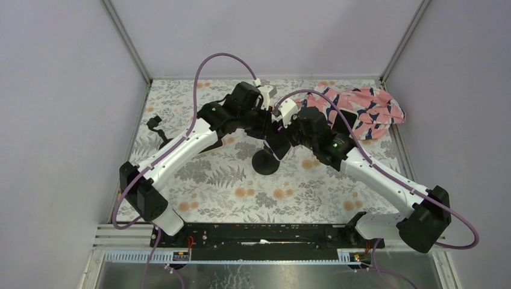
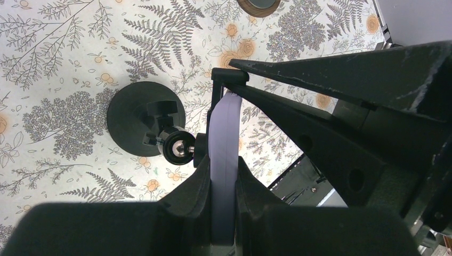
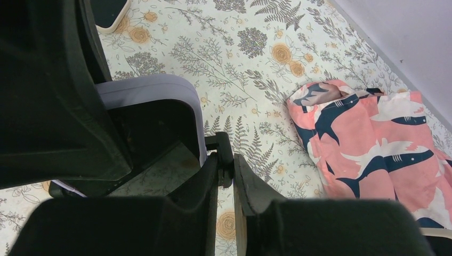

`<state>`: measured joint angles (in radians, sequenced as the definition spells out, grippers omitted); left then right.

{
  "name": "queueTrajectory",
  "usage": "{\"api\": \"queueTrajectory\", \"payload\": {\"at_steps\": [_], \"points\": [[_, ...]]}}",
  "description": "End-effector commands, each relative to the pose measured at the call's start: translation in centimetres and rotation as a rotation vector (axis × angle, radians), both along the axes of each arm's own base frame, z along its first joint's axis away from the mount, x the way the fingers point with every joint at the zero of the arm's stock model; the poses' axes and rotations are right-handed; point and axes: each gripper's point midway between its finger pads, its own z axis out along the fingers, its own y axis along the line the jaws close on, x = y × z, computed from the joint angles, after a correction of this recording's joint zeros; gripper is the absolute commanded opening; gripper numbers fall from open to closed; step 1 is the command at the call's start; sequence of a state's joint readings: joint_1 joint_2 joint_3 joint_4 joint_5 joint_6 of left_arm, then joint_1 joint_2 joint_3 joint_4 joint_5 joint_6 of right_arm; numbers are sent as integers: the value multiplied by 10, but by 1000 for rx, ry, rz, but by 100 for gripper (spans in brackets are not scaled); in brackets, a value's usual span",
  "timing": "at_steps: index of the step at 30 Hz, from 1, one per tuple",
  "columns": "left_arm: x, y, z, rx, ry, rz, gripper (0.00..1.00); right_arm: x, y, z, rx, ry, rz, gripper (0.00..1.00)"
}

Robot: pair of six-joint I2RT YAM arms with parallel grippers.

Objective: Place the phone on the phone stand
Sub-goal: Install the phone on the phone stand.

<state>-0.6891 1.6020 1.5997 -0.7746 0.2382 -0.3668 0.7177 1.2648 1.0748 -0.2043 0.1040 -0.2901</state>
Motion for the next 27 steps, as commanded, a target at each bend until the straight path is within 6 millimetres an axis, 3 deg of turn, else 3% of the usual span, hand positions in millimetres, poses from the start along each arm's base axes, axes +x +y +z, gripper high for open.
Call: {"api": "queueTrajectory", "payload": {"at_steps": [1,10,19,27], "points": [[-18,105,-97,510,242,171,0,-1,-19,45,16,-73,-55,0],[-11,101,-95,493,248,181,0,-9,-10,47,-7,-73,-22,0],[-9,94,-91,436,277,206,0,-4,5,42,-54,-162,-66,0],[-10,80,-84,331,292,189,0,-2,5,34,-2,-174,-117,0]]}}
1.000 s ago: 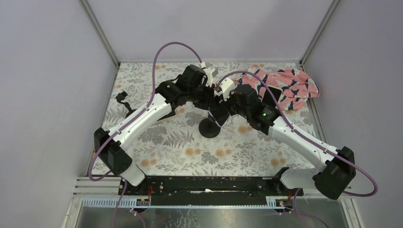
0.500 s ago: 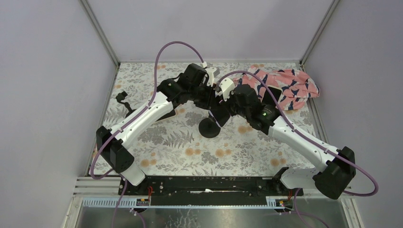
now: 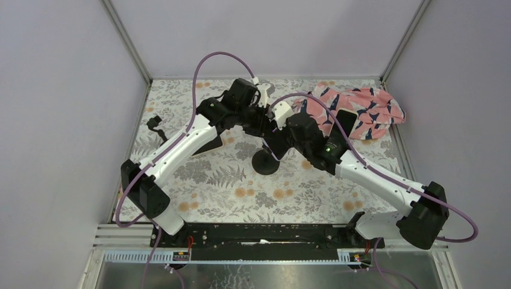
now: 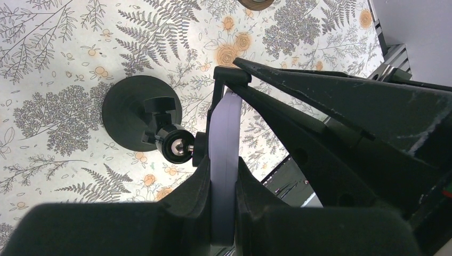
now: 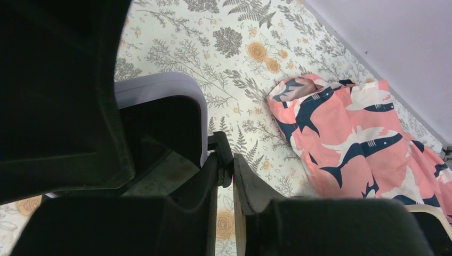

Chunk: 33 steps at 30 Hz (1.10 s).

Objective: Place the phone on the phone stand
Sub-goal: Install the phone on the phone stand.

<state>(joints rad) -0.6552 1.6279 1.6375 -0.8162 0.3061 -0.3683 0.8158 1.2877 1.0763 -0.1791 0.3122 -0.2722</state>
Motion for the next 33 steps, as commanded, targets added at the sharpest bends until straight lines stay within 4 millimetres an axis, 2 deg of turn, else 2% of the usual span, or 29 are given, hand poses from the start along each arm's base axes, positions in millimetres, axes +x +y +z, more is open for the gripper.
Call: {"api": "queueTrajectory", "payload": {"at_steps": [1,4,9,15,20,24,28,33], "points": [[-11,77,-85,350,238,191,0,-3,2,31,44,-115,-14,2],[-10,73,-82,317,243,185,0,-6,7,22,7,-124,2,6],[-8,72,-81,309,243,192,0,-16,22,13,-44,-121,55,6],[-2,71,-78,291,235,210,0,-29,32,16,-86,-141,105,10],[1,65,-77,260,240,212,0,-30,21,18,-119,-190,84,11],[2,66,-82,273,249,220,0,-31,8,24,-96,-204,68,6],[3,80,-93,348,243,255,0,-34,0,29,2,-131,79,0],[2,91,-101,401,245,274,0,-36,-11,32,78,-70,98,0]]}}
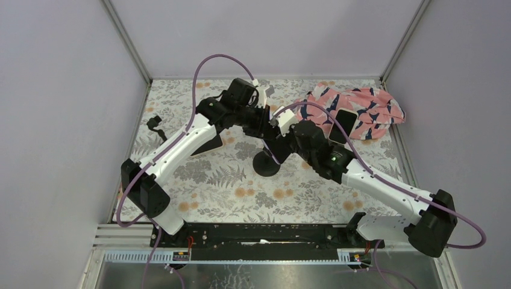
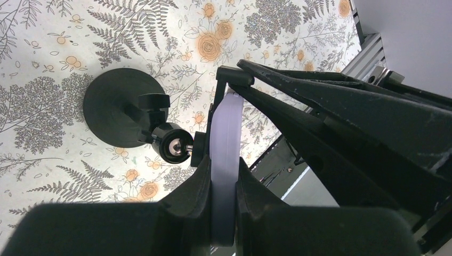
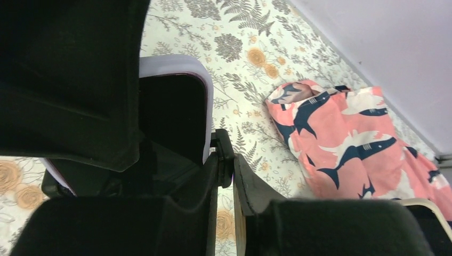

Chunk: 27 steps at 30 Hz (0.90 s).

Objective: Place the phone on the phone stand
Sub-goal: Install the phone on the phone stand.

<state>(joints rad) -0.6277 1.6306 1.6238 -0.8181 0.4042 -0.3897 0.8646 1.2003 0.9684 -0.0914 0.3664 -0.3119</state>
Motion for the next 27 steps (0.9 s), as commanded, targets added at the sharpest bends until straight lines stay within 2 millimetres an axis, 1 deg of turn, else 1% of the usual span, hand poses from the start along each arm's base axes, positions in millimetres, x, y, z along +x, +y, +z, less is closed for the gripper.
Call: {"api": "queueTrajectory", "payload": {"at_steps": [1,4,8,13,21,27], "points": [[9,93,-101,469,178,280,0,-22,-9,28,79,20,85,0],[10,95,-102,478,175,283,0,-22,-10,28,117,51,97,0],[9,97,-105,493,178,280,0,-19,-16,30,124,48,86,0],[7,102,-109,507,187,280,0,-17,-23,35,146,55,92,4],[6,107,-112,519,190,279,0,-14,-33,44,171,58,92,8],[5,109,-114,524,191,272,0,-12,-40,45,161,51,83,13]]}}
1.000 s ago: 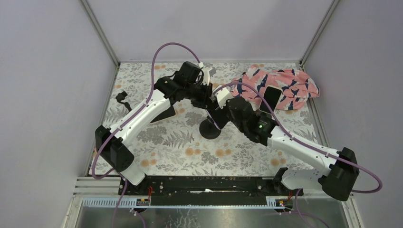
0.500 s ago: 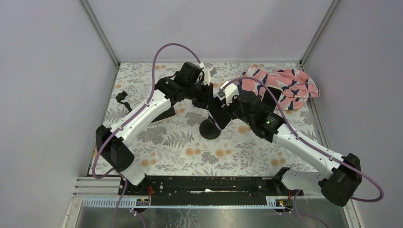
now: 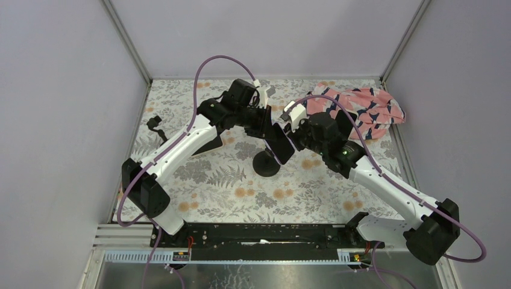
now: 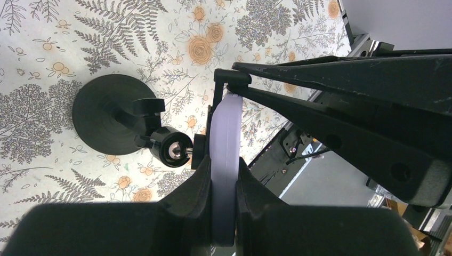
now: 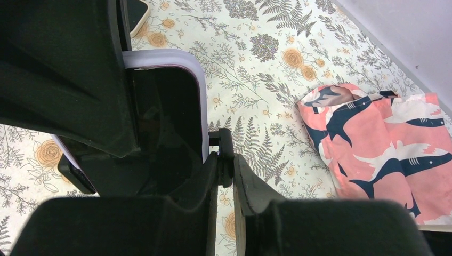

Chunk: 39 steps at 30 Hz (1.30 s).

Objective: Place the phone on the phone stand
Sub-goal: Install the phone on the phone stand.

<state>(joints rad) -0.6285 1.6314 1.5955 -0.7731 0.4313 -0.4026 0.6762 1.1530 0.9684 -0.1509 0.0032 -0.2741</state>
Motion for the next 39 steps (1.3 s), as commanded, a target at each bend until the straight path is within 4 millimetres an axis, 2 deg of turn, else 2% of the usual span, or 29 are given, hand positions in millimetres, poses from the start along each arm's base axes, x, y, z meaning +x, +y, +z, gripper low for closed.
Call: {"api": "queueTrajectory", "payload": {"at_steps": [1,4,12,28,36,39], "points": [[5,115,-110,554,185,276,0,-11,-30,47,28,-80,-50,13],[4,116,-111,558,187,272,0,-8,-34,49,11,-98,-71,16],[3,118,-113,579,193,263,0,-5,-38,50,-3,-115,-82,37],[1,120,-113,590,196,244,0,-15,-39,61,51,-75,-27,42],[-1,120,-108,591,195,238,0,-24,-29,51,91,-10,57,59],[1,118,-101,570,180,246,1,-26,-25,48,118,20,90,62]]}}
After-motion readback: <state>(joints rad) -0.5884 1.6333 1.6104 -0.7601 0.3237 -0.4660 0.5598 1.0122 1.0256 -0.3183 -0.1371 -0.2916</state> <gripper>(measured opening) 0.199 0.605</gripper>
